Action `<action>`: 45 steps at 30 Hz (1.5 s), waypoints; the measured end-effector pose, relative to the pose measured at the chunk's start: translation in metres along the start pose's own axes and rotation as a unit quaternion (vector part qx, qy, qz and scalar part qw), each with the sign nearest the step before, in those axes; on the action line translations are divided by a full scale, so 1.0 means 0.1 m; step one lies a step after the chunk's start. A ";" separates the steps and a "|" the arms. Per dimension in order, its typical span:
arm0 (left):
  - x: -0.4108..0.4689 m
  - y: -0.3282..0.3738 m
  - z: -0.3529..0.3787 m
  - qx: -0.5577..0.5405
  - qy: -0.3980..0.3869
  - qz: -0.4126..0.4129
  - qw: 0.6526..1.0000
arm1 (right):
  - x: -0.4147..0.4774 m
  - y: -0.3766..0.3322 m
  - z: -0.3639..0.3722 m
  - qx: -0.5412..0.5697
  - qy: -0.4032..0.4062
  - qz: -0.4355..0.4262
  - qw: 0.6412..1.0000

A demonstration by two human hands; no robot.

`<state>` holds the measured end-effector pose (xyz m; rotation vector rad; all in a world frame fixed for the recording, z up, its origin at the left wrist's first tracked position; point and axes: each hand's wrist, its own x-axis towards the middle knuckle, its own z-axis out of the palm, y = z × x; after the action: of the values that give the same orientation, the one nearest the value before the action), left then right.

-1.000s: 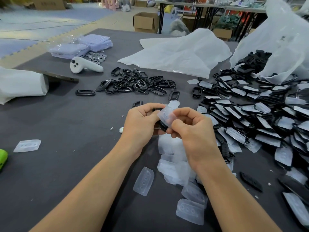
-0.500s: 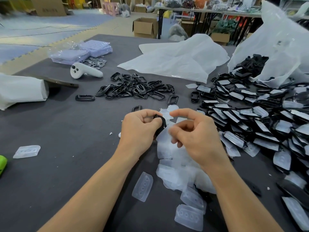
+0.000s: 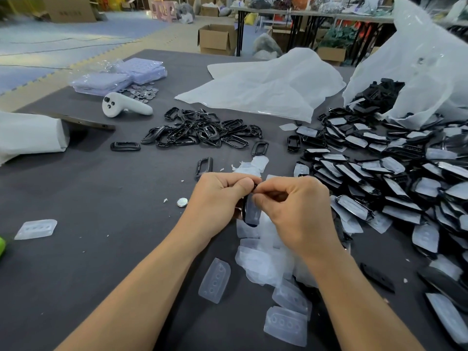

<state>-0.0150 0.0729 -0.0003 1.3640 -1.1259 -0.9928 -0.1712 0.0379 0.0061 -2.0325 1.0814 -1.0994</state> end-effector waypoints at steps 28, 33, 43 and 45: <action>-0.02 0.05 0.03 -0.112 0.038 -0.039 0.992 | 0.03 0.02 0.09 0.033 0.035 0.137 0.989; -0.03 0.06 0.03 -0.137 0.021 -0.025 0.990 | 0.05 0.02 0.07 0.046 0.032 0.131 0.990; -0.03 0.07 0.04 -0.062 0.091 -0.017 0.994 | 0.01 -0.03 0.07 0.012 0.047 0.098 0.994; -0.02 0.08 0.04 -0.062 0.089 -0.023 0.994 | 0.01 -0.02 0.08 0.013 0.047 0.096 0.994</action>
<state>-0.0204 0.0744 0.0071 1.3540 -0.8889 -0.9384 -0.1632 0.0391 0.0044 -1.8278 1.2736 -1.1133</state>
